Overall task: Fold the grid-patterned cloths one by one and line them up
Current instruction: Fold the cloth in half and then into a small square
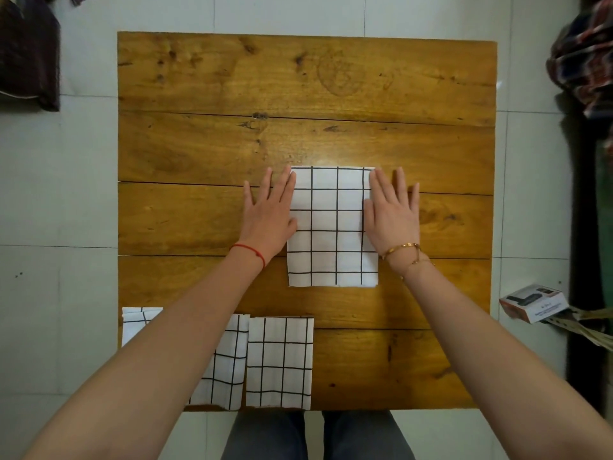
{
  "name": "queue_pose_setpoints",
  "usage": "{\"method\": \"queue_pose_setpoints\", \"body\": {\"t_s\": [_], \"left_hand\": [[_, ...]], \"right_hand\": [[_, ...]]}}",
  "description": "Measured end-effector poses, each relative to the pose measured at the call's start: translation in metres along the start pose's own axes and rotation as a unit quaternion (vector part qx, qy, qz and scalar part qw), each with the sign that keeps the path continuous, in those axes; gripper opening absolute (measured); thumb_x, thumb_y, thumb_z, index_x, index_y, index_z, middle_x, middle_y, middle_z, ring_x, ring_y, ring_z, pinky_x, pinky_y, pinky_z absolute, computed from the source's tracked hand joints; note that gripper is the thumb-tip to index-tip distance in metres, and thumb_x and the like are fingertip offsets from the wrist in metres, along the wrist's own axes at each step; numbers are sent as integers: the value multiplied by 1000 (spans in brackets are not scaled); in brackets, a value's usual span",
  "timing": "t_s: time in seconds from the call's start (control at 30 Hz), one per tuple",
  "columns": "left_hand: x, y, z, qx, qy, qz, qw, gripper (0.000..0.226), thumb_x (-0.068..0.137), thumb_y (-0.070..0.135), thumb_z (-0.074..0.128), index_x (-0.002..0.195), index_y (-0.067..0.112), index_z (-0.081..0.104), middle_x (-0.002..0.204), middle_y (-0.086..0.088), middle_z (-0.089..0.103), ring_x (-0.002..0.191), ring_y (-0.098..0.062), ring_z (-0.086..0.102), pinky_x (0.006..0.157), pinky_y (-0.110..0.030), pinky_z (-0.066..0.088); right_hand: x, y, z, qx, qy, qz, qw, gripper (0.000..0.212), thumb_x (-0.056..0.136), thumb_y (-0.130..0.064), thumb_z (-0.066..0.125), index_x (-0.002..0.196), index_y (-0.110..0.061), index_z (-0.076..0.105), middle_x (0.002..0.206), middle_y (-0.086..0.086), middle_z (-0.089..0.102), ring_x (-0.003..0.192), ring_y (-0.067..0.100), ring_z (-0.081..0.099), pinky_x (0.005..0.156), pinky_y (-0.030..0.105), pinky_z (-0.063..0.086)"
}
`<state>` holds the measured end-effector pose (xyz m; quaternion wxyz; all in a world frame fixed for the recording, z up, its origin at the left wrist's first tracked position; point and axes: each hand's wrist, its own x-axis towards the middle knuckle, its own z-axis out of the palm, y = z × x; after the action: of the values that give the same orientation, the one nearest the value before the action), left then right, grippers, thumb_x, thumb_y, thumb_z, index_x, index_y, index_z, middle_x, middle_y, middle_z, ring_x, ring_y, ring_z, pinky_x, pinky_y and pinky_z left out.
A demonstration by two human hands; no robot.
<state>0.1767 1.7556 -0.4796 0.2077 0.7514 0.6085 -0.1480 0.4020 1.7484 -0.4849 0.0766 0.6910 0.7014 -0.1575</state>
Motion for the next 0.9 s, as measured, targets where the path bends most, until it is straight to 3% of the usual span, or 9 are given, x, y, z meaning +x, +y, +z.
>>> {"method": "queue_pose_setpoints", "body": {"t_s": [0.1,0.27,0.53,0.7,0.9], "left_hand": [[0,1,2,4,1,-2,1000,82,96,41,47,155,19,-6,162,3,-14,149,-26,-11,118,-60,6],[-4,3,7,24,36,11,999,77,98,37,45,155,17,-3,163,2,-9,149,-26,-8,118,-58,9],[-51,-3,34,62,58,56,995,65,100,30,38,155,14,7,163,-3,4,150,-28,3,116,-60,16],[-103,-12,59,73,31,105,991,64,101,36,35,155,16,8,163,-3,-1,150,-28,-2,115,-60,17],[-143,-18,76,87,0,163,983,59,100,38,35,152,15,23,162,-4,13,149,-28,8,115,-59,21]], "right_hand": [[2,-6,-9,23,22,-25,999,54,101,-32,27,151,-15,22,159,-1,19,148,26,2,119,50,-1],[6,-38,-9,-35,-43,-207,977,52,101,-30,23,151,-14,22,158,0,20,148,25,7,119,49,10],[5,-55,-3,-45,-86,-172,980,53,102,-31,22,152,-16,14,160,-4,12,148,25,3,119,50,7],[3,-60,-2,-32,-104,-155,982,54,102,-29,22,153,-16,11,161,-5,7,148,25,0,119,49,5],[3,-63,-2,-27,-103,-150,983,54,102,-27,22,153,-16,10,161,-5,6,148,26,0,120,49,4]]}}
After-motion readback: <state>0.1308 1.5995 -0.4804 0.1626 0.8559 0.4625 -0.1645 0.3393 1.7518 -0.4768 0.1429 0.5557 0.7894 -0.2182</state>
